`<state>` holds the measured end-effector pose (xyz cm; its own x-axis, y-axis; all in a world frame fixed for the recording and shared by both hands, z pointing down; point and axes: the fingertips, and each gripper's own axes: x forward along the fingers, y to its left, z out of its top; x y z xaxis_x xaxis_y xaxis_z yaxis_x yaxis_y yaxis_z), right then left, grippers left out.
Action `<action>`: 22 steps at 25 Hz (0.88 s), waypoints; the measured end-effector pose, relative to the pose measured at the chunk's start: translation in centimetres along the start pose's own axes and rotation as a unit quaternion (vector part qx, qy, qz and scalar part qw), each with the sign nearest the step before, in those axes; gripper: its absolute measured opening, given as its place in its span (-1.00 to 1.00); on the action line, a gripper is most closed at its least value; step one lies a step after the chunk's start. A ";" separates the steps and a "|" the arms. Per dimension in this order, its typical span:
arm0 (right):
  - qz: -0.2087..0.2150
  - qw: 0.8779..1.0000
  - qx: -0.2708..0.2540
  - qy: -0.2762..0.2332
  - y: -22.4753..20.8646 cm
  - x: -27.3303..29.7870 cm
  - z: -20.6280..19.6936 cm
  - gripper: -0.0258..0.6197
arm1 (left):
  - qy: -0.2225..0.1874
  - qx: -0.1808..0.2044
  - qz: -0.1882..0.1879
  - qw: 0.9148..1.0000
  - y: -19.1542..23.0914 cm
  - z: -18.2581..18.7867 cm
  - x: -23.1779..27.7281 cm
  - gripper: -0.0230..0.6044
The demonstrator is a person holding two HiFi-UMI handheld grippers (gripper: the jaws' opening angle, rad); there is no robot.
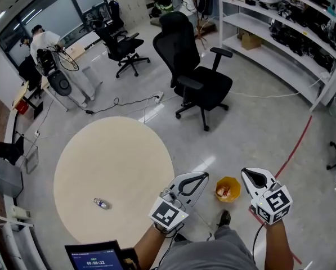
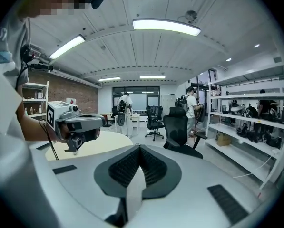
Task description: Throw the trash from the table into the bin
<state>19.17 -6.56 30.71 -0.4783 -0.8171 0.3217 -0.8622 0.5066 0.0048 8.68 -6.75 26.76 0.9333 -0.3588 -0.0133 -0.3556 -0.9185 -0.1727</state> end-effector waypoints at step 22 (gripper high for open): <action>0.114 0.987 -0.105 -0.040 26.4 7.4 10.1 -0.89 | -0.040 0.006 0.186 0.982 4.9 3.8 -31.3 -0.79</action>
<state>-8.81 -2.00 23.64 -0.6757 -0.6895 0.2608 -0.6801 0.7195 0.1402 -22.05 0.61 22.63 0.7403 -0.6542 -0.1550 -0.6722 -0.7244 -0.1530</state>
